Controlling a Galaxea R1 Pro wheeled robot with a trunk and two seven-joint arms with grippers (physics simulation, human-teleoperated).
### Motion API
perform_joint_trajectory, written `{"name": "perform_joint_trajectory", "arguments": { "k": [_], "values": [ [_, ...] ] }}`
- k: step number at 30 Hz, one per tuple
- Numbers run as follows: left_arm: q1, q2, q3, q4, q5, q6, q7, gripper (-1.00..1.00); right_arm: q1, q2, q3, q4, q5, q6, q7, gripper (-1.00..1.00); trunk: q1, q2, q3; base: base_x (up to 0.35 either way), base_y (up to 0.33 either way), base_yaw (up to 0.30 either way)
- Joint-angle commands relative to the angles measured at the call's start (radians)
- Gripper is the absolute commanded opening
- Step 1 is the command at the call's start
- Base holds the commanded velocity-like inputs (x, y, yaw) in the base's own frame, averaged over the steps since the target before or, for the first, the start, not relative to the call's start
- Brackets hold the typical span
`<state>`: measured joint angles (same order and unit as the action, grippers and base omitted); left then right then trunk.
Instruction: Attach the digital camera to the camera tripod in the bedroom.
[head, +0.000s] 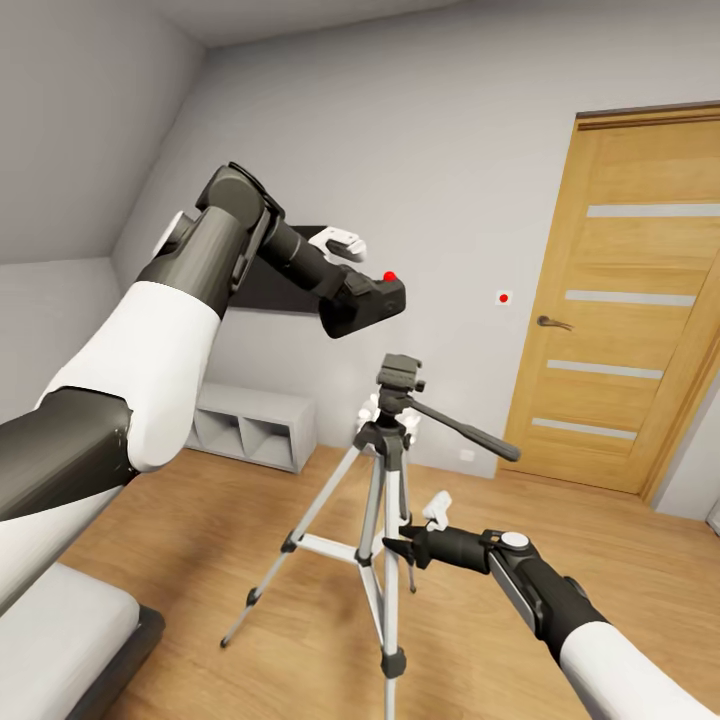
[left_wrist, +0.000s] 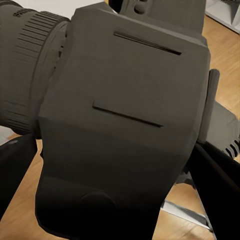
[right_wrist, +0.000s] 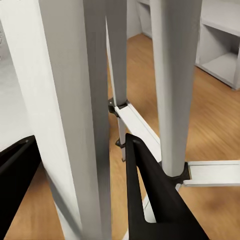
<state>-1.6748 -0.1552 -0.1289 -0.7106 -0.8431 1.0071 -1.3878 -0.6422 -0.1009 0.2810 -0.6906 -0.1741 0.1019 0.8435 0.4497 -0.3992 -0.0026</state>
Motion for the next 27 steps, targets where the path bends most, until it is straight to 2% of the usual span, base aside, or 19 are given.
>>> {"name": "perform_joint_trajectory", "arguments": {
  "k": [1,8,11,16,22,27],
  "values": [
    [0.000,0.000,0.001,-0.001,-0.011,0.010,-0.010,-1.00,-0.001,0.001,0.003,-0.001,-0.015,0.010,0.001,-1.00,0.000,-0.001,0.000,0.000,0.000,0.000],
    [0.000,-0.001,0.003,-0.001,-0.011,0.010,-0.010,-1.00,-0.001,0.012,0.009,0.012,-0.013,0.011,-0.013,-1.00,0.000,-0.001,0.000,0.000,0.000,0.000],
    [0.000,-0.001,0.003,-0.001,-0.011,0.010,-0.010,-1.00,-0.001,0.014,0.031,0.015,-0.011,0.010,-0.041,-1.00,0.000,-0.001,0.000,0.000,0.000,0.000],
    [0.000,-0.001,0.003,-0.001,-0.011,0.010,-0.010,-1.00,-0.001,0.015,0.094,0.017,-0.010,0.007,-0.082,-1.00,0.000,-0.001,0.000,0.000,0.000,0.000],
    [0.000,-0.001,0.003,-0.001,-0.010,0.010,-0.010,-1.00,-0.001,0.015,0.118,0.017,-0.009,0.002,-0.096,-1.00,0.000,-0.001,0.000,0.000,0.000,0.000],
    [0.000,-0.001,0.003,-0.001,-0.010,0.010,-0.010,-1.00,-0.001,0.015,0.126,0.017,-0.007,-0.032,-0.099,-1.00,0.000,-0.001,0.000,0.000,0.000,0.000]
  ]
}}
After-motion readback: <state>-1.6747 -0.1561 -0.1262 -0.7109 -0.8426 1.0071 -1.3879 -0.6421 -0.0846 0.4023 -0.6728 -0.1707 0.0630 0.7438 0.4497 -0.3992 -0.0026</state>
